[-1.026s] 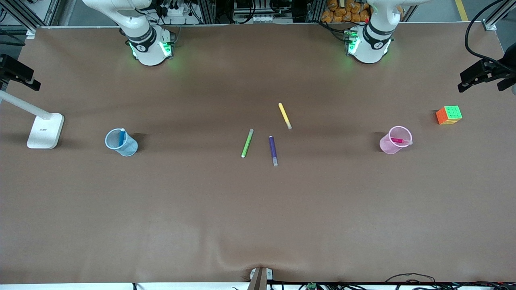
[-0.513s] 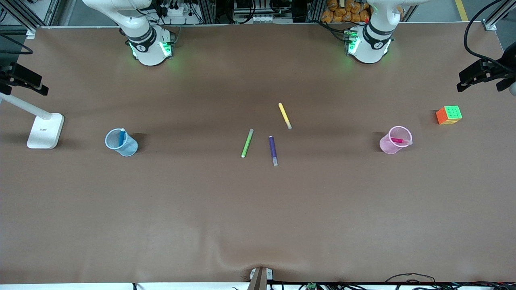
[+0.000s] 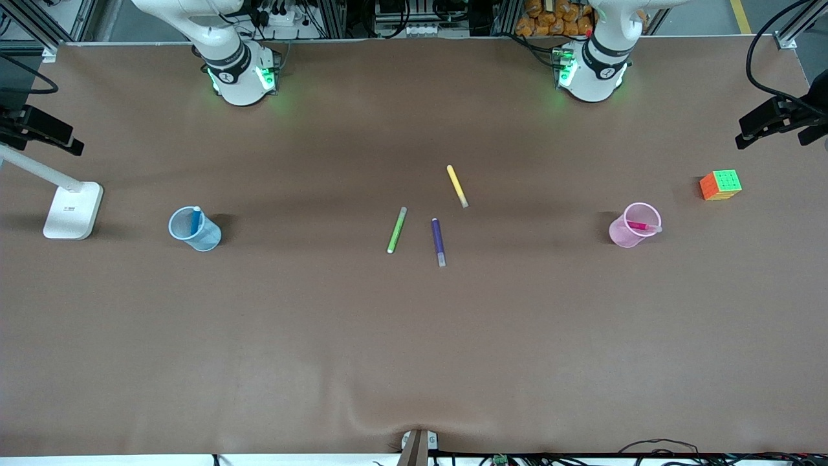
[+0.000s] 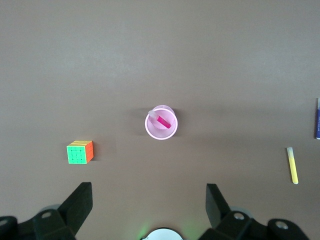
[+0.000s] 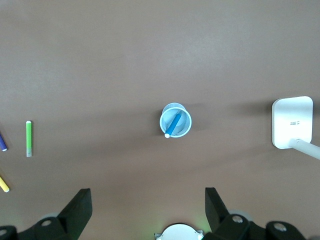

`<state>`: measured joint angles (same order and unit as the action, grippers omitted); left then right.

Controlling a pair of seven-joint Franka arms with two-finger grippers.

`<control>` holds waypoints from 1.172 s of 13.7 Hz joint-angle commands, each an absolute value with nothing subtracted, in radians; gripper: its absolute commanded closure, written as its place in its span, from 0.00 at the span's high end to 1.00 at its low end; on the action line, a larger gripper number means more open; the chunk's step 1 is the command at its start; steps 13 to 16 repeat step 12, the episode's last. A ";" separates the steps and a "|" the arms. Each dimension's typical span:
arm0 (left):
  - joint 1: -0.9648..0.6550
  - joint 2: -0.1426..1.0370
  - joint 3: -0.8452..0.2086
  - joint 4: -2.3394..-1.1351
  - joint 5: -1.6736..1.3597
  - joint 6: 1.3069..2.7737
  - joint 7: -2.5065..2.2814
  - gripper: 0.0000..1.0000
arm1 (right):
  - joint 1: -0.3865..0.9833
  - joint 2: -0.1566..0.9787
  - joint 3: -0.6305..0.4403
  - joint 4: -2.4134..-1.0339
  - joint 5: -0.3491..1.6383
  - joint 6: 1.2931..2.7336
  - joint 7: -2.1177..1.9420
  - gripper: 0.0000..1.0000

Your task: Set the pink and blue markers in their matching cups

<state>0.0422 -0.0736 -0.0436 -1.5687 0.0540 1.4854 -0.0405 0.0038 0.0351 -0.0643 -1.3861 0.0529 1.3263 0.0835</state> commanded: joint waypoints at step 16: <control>0.035 -0.084 -0.071 -1.562 0.037 1.483 -0.043 1.00 | 0.008 0.031 -0.061 -1.433 0.029 1.371 0.089 1.00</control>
